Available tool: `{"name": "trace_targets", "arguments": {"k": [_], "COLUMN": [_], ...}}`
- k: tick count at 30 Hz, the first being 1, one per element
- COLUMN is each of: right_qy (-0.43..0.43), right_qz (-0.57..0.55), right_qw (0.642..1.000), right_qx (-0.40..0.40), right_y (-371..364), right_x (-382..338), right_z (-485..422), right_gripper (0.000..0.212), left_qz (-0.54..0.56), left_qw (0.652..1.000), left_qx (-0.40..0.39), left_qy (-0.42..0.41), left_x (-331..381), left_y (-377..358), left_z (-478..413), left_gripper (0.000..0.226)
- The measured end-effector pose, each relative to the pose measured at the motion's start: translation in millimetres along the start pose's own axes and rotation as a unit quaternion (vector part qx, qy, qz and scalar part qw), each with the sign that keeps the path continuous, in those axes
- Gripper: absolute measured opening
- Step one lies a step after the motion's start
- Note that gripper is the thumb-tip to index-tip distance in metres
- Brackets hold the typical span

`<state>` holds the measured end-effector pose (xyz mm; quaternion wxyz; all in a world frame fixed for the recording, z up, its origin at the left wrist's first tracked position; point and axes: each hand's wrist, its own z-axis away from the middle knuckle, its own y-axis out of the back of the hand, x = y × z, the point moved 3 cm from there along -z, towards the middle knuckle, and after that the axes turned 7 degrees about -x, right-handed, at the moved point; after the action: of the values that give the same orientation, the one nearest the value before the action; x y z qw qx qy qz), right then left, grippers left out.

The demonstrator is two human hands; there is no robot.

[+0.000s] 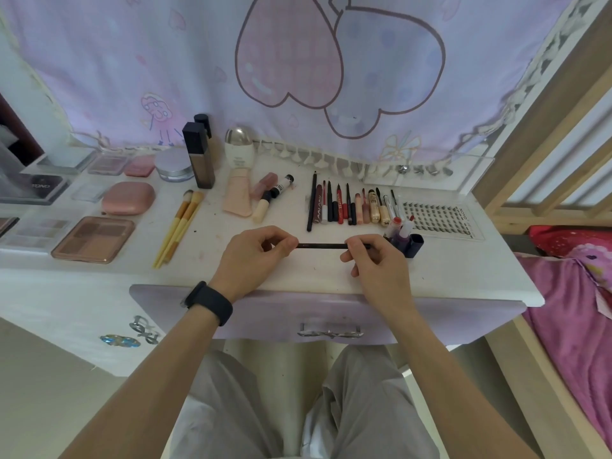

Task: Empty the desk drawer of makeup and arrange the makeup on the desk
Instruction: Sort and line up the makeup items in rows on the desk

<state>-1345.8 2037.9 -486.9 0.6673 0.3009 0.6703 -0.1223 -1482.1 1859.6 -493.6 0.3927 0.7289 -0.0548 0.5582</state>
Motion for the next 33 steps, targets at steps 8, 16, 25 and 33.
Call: {"name": "trace_targets", "arguments": {"k": [8, 16, 25, 33], "right_qy": [-0.012, -0.004, 0.004, 0.058], "right_qz": [0.003, -0.020, -0.028, -0.014], "right_qw": [1.000, 1.000, 0.999, 0.997], "right_qx": [0.002, 0.008, 0.014, -0.056], "right_y": [0.7, 2.7, 1.9, 2.4], "right_x": [0.3, 1.7, 0.5, 4.3], "right_z": [-1.7, 4.7, 5.7, 12.8], "right_gripper": [0.013, 0.013, 0.013, 0.011], "left_qz": [0.008, 0.038, 0.055, -0.017], "left_qw": [1.000, 0.998, 0.998, 0.999], "left_qx": [-0.025, -0.046, -0.034, -0.029], "left_qy": [0.009, 0.018, 0.000, 0.035], "left_x": [2.4, 2.7, 7.4, 4.1], "left_y": [0.8, 1.0, 3.3, 1.8], "left_z": [-0.5, -0.9, 1.9, 0.6], "left_gripper": [0.013, 0.014, 0.007, 0.051]}}
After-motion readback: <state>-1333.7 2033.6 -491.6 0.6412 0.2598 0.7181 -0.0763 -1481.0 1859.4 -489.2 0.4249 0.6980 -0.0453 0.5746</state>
